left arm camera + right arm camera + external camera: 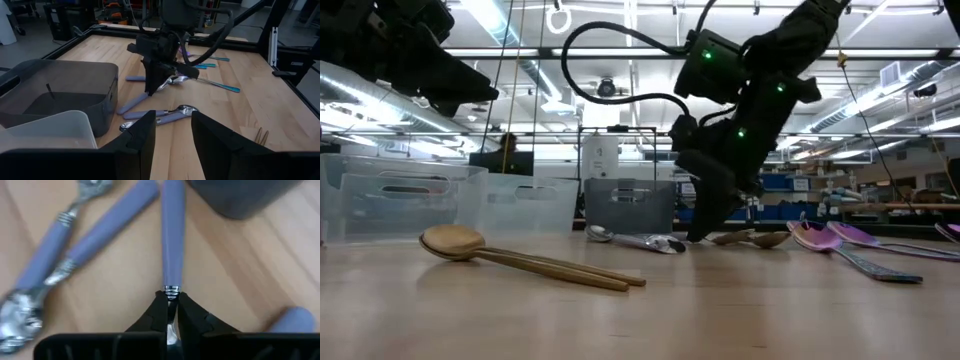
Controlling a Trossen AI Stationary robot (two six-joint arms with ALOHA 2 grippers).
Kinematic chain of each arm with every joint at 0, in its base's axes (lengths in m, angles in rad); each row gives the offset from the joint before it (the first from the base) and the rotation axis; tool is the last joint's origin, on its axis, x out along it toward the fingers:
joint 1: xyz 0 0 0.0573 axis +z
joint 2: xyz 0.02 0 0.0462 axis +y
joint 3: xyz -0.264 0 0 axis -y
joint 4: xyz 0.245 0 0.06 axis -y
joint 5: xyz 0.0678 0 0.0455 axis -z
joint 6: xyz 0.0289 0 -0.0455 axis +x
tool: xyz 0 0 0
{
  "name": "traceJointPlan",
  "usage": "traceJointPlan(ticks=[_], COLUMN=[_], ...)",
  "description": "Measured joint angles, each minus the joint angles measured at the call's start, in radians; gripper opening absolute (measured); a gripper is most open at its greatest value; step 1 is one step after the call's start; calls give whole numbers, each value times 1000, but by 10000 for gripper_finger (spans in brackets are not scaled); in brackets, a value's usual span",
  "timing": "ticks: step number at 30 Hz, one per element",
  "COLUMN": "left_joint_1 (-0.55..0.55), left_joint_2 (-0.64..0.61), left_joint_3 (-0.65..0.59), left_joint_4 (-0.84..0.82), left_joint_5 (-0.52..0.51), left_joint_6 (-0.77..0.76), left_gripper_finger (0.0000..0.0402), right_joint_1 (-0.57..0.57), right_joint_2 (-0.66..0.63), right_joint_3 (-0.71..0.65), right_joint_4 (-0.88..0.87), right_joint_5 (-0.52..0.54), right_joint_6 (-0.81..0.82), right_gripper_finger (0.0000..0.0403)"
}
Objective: Sort silverware by color (type)
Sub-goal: Put the purple spoon into the black transparent bin
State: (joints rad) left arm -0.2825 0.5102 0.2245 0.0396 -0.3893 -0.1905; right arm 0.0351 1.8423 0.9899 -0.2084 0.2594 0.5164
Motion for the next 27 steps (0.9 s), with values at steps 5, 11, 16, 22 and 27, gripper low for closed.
traceJointPlan(ticks=[5,11,16,22,27], left_joint_1=[0,0,0,0,0], left_joint_2=[0,0,0,0,0], left_joint_3=[0,0,0,0,0], left_joint_4=[0,0,0,0,5], left_joint_5=[0,0,0,0,0], left_joint_6=[-1,-1,-1,-2,-8], left_gripper_finger=[133,133,133,133,133], right_joint_1=[10,19,20,44,78], right_joint_2=[0,-1,-2,19,58], right_joint_3=[56,104,120,120,121], right_joint_4=[3,5,-27,3,26], right_joint_5=[-65,-79,-76,-3,71], right_joint_6=[-21,-47,-50,-49,-24], right_gripper_finger=[4,4,5,41,116])
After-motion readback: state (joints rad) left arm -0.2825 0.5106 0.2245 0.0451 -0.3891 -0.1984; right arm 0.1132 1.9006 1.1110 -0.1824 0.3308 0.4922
